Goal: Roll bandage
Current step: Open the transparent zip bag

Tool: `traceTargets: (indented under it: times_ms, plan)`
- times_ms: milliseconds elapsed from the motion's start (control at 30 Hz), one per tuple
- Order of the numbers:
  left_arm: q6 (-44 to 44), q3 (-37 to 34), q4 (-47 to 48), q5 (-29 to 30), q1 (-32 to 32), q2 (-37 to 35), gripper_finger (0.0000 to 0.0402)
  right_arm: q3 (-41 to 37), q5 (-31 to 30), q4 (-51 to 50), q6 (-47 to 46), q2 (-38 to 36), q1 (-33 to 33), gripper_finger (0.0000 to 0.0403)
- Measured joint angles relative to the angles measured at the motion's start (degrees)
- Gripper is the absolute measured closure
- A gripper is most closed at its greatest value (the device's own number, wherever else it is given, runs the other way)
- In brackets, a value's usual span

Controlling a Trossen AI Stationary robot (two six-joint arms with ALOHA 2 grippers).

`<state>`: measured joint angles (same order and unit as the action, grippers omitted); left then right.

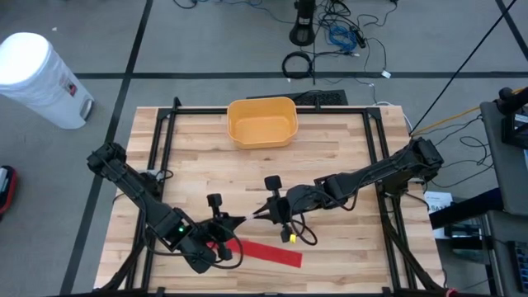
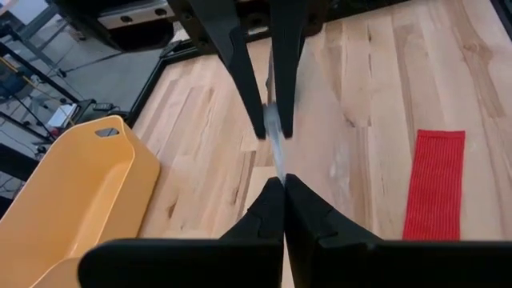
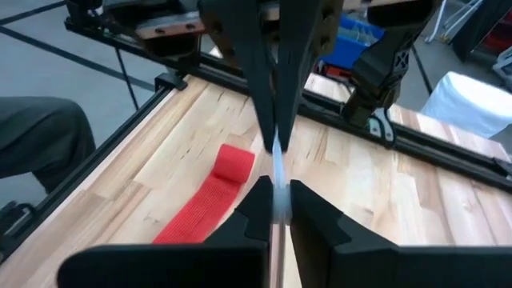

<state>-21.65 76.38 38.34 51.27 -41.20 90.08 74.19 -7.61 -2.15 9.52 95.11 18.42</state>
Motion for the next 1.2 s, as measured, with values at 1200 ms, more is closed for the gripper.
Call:
traceTargets:
  times_ms: [1200]
  plan:
    - [1.1,1.7,0.8,1.6,-3.2,0.0,0.0401,0.0,0.0,-18.5,-9.9,-3.3,3.8,0.0383]
